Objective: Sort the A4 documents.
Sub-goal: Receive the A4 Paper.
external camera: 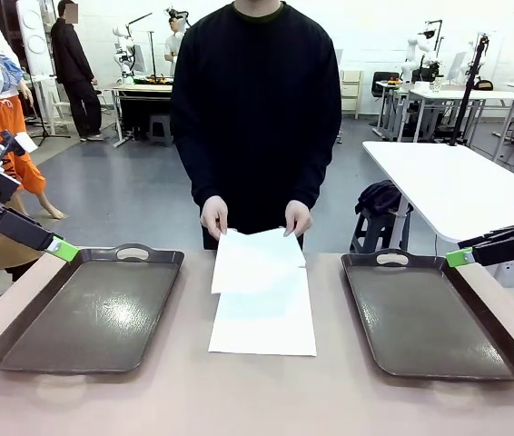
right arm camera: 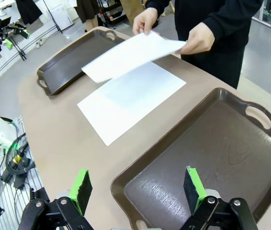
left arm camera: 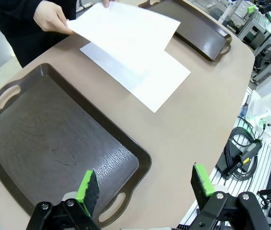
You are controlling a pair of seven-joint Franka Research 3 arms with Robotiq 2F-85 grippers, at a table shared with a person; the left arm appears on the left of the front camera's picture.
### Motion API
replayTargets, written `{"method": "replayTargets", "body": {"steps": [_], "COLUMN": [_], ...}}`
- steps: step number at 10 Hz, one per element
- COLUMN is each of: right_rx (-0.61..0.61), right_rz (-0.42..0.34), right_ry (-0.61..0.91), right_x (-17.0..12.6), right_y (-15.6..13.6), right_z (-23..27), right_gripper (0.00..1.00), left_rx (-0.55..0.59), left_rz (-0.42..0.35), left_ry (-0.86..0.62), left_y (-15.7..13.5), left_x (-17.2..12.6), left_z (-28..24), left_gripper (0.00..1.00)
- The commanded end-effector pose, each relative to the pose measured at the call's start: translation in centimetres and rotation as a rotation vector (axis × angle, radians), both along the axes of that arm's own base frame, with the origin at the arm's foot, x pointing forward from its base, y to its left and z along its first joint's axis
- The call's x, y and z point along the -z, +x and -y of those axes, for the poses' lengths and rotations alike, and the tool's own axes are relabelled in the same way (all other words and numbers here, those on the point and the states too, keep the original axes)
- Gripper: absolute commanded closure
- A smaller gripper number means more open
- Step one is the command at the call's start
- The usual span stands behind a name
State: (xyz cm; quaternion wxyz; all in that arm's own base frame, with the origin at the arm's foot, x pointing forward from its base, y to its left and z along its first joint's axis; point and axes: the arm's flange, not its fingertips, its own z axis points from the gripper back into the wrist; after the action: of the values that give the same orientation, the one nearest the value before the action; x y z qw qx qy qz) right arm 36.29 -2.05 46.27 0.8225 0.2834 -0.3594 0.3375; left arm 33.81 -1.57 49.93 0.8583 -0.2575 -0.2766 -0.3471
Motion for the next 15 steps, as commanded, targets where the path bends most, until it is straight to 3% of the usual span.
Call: {"method": "replayTargets", "body": {"steps": [1,15], "right_rx": [-0.014,-0.014], "right_rz": [0.024,0.024], "right_ry": [0.021,0.021], "right_x": [0.16,0.16], "right_y": [0.58,0.58], "right_z": [0.04,0.04], "right_gripper": [0.00,0.00], "left_rx": [0.017,0.017], "left_rz": [0.008,0.008], "left_ry": [-0.013,-0.013], "left_y": [0.25,0.25], "left_x": [0.16,0.16], "left_z": [-0.24,-0.24], "left_gripper": [0.00,0.00]}}
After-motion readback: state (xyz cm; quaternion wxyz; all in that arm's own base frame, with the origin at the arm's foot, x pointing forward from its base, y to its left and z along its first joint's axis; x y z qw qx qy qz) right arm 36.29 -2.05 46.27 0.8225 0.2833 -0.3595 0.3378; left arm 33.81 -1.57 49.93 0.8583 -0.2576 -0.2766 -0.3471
